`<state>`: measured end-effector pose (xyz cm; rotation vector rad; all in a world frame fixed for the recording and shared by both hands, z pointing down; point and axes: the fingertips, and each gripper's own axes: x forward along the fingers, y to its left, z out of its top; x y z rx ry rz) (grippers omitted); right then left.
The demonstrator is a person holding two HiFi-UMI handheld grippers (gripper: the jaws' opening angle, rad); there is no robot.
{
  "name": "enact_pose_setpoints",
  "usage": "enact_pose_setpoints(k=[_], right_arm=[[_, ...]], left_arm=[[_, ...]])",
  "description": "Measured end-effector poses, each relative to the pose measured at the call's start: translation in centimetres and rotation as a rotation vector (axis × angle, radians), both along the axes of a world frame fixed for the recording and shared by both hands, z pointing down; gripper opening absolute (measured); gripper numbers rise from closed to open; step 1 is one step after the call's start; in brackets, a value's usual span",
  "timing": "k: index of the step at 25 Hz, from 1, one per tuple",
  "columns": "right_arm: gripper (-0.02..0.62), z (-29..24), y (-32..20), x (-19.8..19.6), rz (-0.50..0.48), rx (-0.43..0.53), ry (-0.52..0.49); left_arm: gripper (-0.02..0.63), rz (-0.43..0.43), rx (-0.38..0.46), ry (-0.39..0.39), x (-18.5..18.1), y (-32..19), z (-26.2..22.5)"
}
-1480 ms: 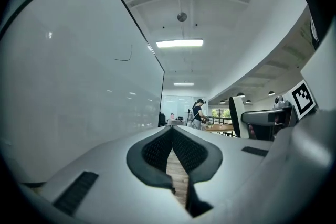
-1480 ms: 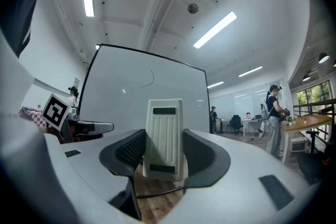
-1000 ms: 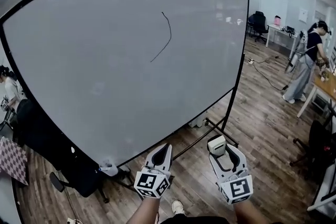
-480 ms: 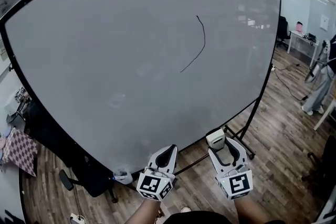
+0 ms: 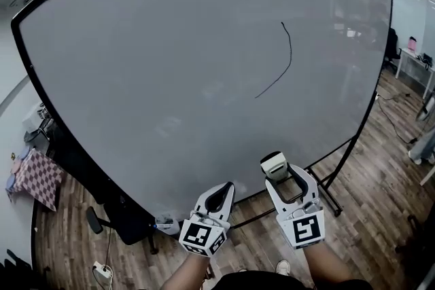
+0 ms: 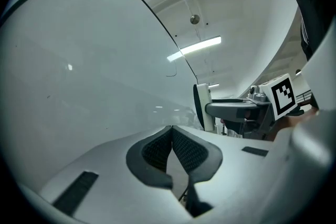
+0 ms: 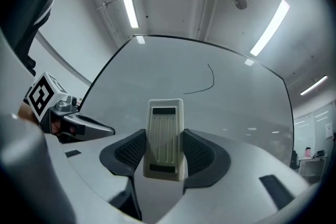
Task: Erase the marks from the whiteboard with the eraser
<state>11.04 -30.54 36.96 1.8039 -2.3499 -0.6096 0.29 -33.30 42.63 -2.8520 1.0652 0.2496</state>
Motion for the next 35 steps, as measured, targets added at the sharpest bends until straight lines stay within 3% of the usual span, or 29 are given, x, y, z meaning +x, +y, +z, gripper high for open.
enact_pose_setpoints(k=[8, 13, 23, 31, 35], right_arm=[[0.245, -4.7, -3.3, -0.7, -0.102, 0.123, 0.053], [0.244, -7.3, -5.7, -1.9, -0.182, 0.148, 0.056], [0.245, -10.2, -10.1, -3.1, -0.148, 0.074, 0.115], [0.249, -10.4, -10.2, -3.1, -0.152, 0.070, 0.124], [0.247, -11.8, -10.3, -1.3, -0.108, 0.096, 0.123]], left_arm=[[0.018, -0.091, 0.032, 0.008, 0.2, 0.3, -2.8], [0.018, -0.156, 0.048, 0.005, 0.0, 0.3, -3.7], [0.018, -0.248, 0.051, 0.027, -1.6, 0.7, -4.1], [0.018, -0.242, 0.048, 0.033, -0.9, 0.7, -3.8], [0.018, -0.236, 0.039, 0.034, -0.7, 1.0, -3.5]])
